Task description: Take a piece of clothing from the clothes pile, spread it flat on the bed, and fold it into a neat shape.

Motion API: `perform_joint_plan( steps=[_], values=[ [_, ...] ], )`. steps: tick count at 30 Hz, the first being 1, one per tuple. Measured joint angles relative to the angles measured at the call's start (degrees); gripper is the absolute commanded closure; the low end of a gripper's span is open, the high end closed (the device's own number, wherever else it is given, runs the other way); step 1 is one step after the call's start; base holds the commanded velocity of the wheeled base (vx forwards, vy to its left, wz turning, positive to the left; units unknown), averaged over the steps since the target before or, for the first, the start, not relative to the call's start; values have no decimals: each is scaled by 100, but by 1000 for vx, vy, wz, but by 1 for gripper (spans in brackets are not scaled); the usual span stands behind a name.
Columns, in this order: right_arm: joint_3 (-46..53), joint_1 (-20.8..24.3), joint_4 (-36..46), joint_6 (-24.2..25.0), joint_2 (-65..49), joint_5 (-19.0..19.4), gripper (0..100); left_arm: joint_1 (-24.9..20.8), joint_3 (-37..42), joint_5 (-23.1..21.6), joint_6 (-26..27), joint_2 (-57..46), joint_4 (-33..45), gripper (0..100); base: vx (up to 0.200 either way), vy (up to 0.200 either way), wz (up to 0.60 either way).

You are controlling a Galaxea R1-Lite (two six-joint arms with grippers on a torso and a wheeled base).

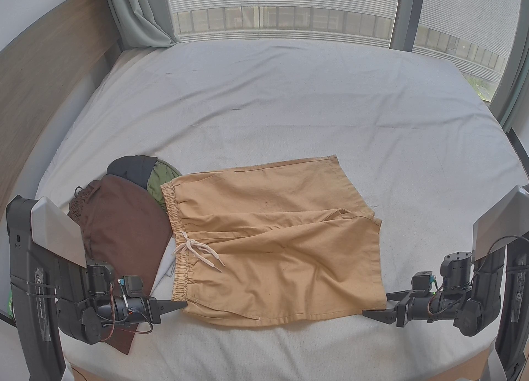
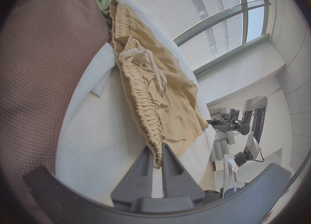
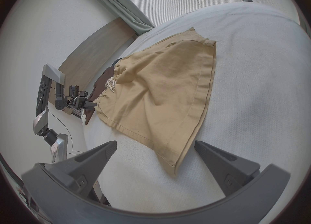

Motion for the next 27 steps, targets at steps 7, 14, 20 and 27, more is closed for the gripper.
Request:
perform_joint_plan(
  steps=[7,14,20,27],
  values=[
    [-44,11,0,7,108,-9,100,0,2,0,4,-2,-6,100,0,0,0],
    [-99,16,0,7,180,-37,100,11,2,-7,4,-9,-9,100,0,0,0],
    [0,24,0,-17,207,-41,100,129,257,-98,123,-107,-13,100,0,0,0],
    [212,73,5,-346,185,-30,100,435,739,-653,252,-455,0,100,0,0,0]
  ],
)
